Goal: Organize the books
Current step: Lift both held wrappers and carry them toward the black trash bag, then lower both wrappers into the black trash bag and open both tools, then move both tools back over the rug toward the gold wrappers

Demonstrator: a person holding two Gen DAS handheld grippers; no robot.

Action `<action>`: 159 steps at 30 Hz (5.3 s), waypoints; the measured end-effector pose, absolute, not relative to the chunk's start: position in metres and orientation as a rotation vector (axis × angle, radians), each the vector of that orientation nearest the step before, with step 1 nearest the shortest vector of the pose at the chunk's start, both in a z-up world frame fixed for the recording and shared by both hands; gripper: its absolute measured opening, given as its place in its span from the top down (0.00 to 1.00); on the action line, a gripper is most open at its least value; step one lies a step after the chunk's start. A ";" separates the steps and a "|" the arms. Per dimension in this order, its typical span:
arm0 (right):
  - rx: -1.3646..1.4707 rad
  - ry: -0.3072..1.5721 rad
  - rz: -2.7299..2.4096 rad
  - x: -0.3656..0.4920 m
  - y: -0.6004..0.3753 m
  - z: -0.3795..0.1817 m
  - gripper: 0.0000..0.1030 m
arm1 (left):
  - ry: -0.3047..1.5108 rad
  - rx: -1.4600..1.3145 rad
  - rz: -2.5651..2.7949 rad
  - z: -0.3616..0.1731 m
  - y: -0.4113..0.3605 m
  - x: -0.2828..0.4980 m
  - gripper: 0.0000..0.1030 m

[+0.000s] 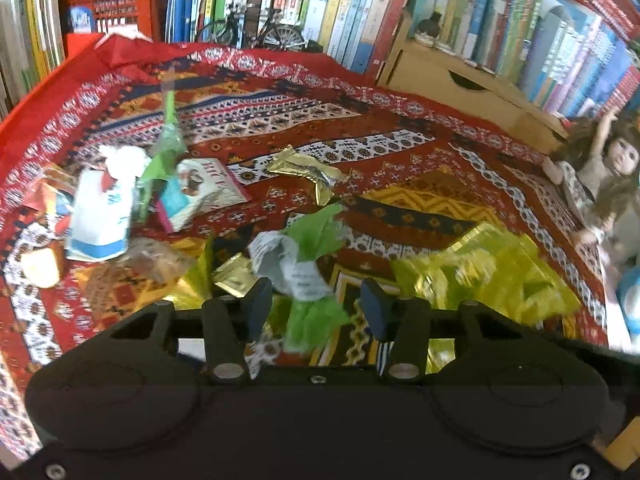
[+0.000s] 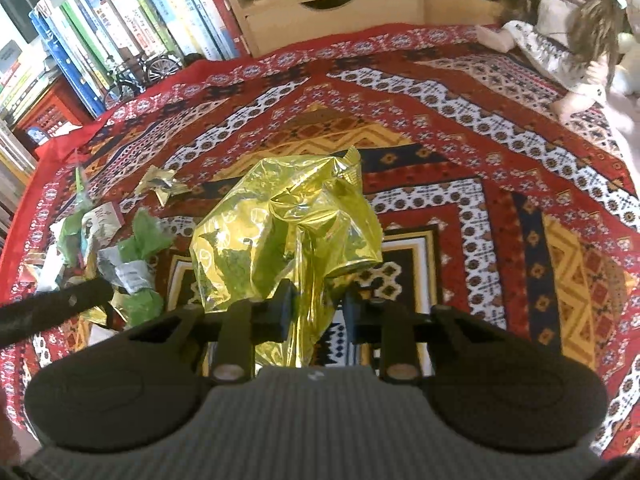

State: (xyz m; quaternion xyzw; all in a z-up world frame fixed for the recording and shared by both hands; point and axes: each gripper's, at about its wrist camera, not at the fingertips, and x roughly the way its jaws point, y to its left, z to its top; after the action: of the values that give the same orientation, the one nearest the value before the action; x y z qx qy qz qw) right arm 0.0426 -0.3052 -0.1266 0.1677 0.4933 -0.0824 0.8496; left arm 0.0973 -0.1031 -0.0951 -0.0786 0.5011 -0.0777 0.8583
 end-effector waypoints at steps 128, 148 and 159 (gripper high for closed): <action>-0.016 1.095 0.253 -0.160 -0.049 -0.140 0.33 | 1.019 -0.218 0.122 -0.123 0.132 -0.205 0.28; 0.121 0.891 0.082 -0.070 -0.172 -0.040 0.33 | 0.877 -0.173 -0.036 -0.056 0.019 -0.061 0.13; 0.048 0.933 0.107 0.002 -0.205 -0.072 0.33 | 0.980 -0.099 -0.043 -0.104 -0.033 0.014 0.20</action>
State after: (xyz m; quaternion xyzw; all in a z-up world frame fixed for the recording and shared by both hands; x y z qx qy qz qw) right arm 0.0022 -0.2053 -0.0724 0.0233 0.4497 0.0516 0.8914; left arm 0.0140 -0.0331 -0.1039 -0.0477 0.4703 -0.0205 0.8810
